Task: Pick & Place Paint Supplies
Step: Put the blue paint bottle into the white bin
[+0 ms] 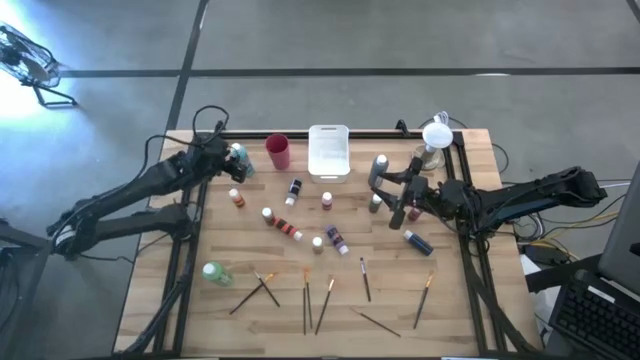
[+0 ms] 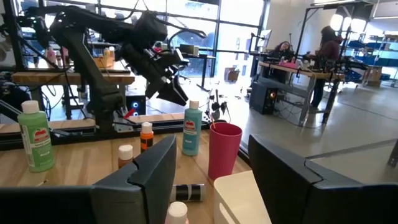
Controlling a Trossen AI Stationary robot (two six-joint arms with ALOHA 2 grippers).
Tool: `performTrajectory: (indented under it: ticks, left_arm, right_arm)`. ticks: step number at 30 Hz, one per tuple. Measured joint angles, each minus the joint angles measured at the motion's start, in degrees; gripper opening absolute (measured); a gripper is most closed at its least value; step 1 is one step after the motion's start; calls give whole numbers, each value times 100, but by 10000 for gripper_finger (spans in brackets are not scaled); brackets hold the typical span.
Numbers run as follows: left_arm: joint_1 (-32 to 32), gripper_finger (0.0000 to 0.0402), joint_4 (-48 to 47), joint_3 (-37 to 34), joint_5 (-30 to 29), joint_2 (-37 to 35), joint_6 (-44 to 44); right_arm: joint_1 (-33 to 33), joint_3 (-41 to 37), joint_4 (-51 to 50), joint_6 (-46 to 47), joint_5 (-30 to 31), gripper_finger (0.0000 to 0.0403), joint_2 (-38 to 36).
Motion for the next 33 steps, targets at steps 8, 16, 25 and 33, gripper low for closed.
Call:
performTrajectory:
  ticks: [8,16,25,33]
  left_arm:
    - [0,188,333,0,-25,432,179]
    - [0,188,408,0,-288,560,188]
    - [0,188,544,0,-327,571,186]
    - [4,188,691,-1,-457,573,197]
  right_arm:
    - [-23,-13,-3,22,-2,187,0]
    - [-23,-28,-8,22,-4,176,0]
    - [-23,-59,-12,48,-7,191,0]
    - [-23,-67,-10,66,-11,203,0]
